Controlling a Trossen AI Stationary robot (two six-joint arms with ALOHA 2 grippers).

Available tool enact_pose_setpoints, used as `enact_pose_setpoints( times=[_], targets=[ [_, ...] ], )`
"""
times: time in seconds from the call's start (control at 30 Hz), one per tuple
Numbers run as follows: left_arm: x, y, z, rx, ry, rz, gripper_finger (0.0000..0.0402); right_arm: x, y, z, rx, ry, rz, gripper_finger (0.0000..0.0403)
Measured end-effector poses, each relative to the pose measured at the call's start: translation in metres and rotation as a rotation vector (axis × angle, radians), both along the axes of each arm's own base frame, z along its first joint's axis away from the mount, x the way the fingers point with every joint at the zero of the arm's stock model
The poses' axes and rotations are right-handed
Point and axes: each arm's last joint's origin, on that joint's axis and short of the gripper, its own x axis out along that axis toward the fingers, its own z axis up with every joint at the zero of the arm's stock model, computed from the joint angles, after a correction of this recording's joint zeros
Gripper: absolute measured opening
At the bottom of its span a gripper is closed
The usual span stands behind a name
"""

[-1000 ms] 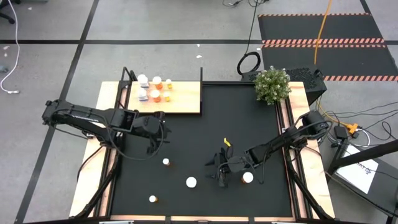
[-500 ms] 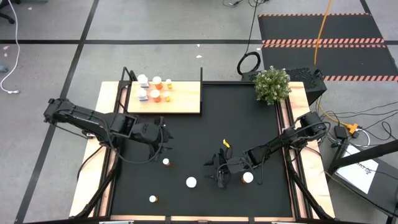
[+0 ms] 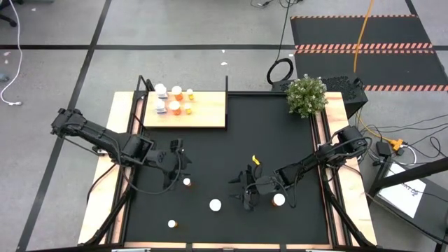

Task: Pick and place medicine bottles onto shelf by color
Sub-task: Put the large orange pill bottle on the shelf

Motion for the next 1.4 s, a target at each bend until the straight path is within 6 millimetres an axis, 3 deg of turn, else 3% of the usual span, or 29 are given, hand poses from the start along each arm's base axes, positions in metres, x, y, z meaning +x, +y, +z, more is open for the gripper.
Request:
enact_pose_setpoints(
  times=[0.47,0.67,0.87,1.1,1.23,1.4],
  targets=[
    [0.004,0.003,0.002,-0.027,-0.032,0.04,0.0223,0.004,-0.009,0.0,-0.062,-0.003,0.003,0.0249],
    [0.014,-0.012,0.009,-0.131,-0.155,0.043,0.0223,0.005,-0.013,0.0,-0.06,-0.004,-0.009,0.0249],
    [0.034,-0.032,-0.009,-0.082,-0.167,-0.06,0.0223,0.008,-0.019,0.001,-0.087,-0.013,-0.012,0.0249],
    [0.057,-0.043,-0.038,-0.09,-0.036,-0.092,0.0225,0.009,-0.023,0.001,-0.096,-0.014,0.024,0.0249],
    [0.076,-0.051,-0.038,-0.099,-0.054,-0.097,0.0249,0.009,-0.022,0.001,-0.092,-0.013,0.034,0.0249],
    [0.093,-0.073,-0.037,-0.078,-0.036,-0.151,0.0308,0.007,-0.016,0.0,-0.058,-0.004,0.036,0.0249]
  ],
)
